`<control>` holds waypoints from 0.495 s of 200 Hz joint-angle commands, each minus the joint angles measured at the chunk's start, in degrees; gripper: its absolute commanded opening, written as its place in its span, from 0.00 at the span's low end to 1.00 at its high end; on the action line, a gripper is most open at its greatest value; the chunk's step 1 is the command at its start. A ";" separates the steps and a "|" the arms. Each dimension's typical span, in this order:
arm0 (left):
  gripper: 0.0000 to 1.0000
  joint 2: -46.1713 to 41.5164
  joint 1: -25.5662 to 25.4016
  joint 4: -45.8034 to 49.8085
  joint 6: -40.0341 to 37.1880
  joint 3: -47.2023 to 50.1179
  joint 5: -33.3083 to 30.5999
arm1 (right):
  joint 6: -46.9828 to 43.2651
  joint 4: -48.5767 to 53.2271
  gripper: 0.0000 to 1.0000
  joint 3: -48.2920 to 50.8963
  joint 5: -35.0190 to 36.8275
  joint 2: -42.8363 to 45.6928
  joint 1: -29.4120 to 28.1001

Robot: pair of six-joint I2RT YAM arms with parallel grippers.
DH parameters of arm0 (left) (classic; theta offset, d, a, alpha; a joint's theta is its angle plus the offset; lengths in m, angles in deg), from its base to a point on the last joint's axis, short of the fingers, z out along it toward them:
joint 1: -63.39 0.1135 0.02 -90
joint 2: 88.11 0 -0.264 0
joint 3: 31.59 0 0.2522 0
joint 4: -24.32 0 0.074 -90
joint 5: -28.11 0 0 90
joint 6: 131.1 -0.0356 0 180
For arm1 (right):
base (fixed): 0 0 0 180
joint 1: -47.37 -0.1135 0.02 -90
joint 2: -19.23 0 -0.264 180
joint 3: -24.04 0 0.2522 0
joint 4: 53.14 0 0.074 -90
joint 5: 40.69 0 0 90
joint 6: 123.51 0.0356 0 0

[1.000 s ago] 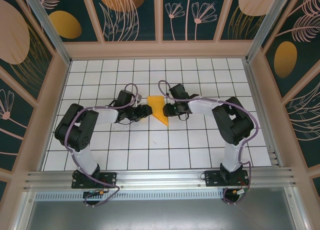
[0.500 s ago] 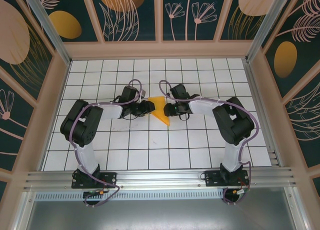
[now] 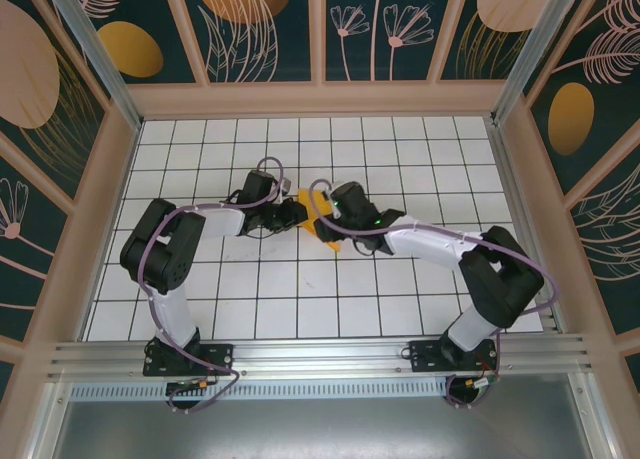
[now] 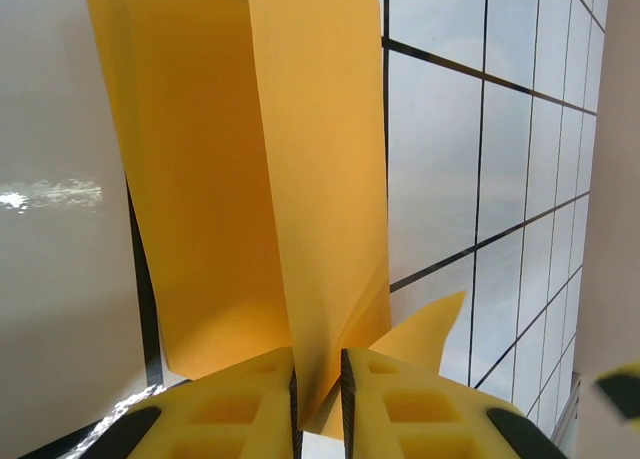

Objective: Fold a paper plane with a square sheet of paper (fold left side to right side)
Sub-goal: Fourth fold the wing at the center of the table.

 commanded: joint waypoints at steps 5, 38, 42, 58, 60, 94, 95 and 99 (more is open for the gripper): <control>0.21 -2.06 -0.56 1.64 0.35 -2.01 0.02 | 0.11 -1.25 0.63 -0.43 5.64 -4.88 -2.66; 0.20 -2.42 -0.61 2.32 0.30 -1.99 0.15 | -0.44 -0.89 0.64 -2.65 8.77 -8.92 -4.10; 0.20 -2.46 -0.69 2.43 0.30 -1.99 0.09 | -0.45 -0.81 0.64 -2.76 8.98 -9.14 -4.10; 0.20 -2.57 -0.69 2.59 0.34 -3.64 0.14 | -0.56 -0.90 0.64 -2.79 9.51 -9.83 -4.11; 0.20 -2.50 -0.73 2.62 0.34 -3.72 0.20 | -0.60 -0.98 0.64 -2.80 9.61 -9.91 -4.10; 0.21 -2.40 -0.74 2.89 0.42 -4.06 0.31 | -0.65 -1.18 0.62 -2.89 9.59 -11.20 -4.10; 0.20 -2.40 -0.74 2.89 0.38 -4.08 0.28 | -0.60 -1.15 0.62 -2.92 9.65 -11.30 -4.10; 0.21 -2.41 -0.74 3.00 0.29 -4.16 0.23 | -0.61 -1.28 0.62 -2.88 9.64 -11.43 -4.10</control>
